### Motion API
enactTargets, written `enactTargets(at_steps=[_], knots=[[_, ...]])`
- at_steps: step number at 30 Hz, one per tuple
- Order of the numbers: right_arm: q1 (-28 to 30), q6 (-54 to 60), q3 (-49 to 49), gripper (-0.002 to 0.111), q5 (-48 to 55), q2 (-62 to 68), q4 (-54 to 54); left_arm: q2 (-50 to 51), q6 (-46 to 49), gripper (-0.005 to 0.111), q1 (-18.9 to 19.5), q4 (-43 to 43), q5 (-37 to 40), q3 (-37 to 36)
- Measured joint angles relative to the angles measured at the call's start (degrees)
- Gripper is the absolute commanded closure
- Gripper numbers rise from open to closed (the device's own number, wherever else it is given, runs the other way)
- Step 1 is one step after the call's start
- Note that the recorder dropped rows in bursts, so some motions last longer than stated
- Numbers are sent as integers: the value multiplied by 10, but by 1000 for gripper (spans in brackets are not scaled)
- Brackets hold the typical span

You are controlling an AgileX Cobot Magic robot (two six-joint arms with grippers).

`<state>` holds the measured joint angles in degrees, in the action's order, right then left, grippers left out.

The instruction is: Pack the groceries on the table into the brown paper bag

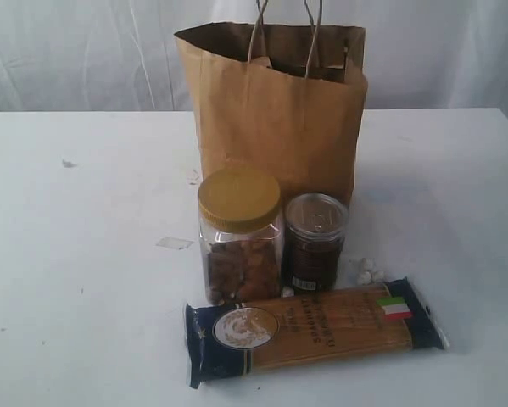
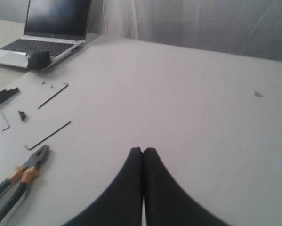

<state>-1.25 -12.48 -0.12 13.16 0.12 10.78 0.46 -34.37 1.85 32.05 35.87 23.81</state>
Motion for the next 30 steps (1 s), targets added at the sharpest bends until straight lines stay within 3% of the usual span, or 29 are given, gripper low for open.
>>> enactTargets(at_steps=[7,14,22,26,30], knots=[[0,0,0,108,0,0,0,3,-41,107,0,-2,-144,-70],[0,0,0,108,0,0,0,7,-56,107,0,-4,-163,-165],[0,0,0,108,0,0,0,7,-67,107,0,30,-211,-169],[0,0,0,108,0,0,0,7,-82,107,0,35,-153,-169],[0,0,0,108,-4,0,0,7,-88,107,0,42,-159,-169]])
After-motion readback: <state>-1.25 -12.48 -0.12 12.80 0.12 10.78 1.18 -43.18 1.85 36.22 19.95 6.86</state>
